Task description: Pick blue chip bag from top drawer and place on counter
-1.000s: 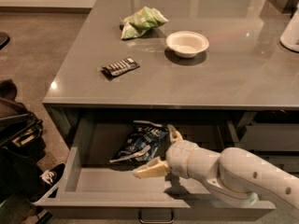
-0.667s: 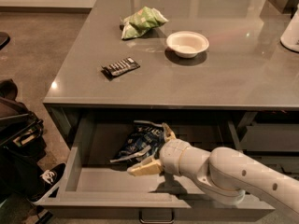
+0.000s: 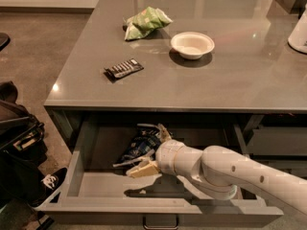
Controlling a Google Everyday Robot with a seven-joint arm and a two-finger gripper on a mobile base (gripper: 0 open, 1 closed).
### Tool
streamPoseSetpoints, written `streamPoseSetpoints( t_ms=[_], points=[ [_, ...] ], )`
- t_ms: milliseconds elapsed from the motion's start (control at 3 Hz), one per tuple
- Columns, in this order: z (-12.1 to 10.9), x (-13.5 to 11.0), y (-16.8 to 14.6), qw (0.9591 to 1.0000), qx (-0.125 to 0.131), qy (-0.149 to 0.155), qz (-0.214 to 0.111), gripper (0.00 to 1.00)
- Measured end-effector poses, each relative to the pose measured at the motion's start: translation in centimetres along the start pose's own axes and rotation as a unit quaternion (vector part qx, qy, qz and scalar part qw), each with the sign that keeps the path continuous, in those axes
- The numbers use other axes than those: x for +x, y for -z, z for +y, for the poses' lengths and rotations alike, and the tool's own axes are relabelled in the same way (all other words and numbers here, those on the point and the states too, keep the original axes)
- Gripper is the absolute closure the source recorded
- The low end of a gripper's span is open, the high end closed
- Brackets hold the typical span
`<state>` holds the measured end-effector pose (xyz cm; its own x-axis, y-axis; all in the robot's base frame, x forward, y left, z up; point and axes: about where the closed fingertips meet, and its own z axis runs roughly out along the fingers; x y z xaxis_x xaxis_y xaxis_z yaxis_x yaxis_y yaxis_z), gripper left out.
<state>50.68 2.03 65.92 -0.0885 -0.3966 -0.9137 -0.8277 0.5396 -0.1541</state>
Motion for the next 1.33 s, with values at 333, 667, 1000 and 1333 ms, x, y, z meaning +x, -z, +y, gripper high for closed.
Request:
streamPoseSetpoints(
  t_ms=[333, 667, 1000, 1333],
  points=[
    [0.0, 0.7, -1.3, 0.9994, -0.014, 0.026, 0.017, 0.00],
    [0.2, 2.1, -2.5, 0.9976, -0.029, 0.048, 0.042, 0.00],
    [1.1, 4.5, -3.4, 0.9945, -0.043, 0.058, 0.076, 0.00],
    [1.2, 4.7, -3.5, 0.9941, -0.046, 0.059, 0.078, 0.18]
  ],
)
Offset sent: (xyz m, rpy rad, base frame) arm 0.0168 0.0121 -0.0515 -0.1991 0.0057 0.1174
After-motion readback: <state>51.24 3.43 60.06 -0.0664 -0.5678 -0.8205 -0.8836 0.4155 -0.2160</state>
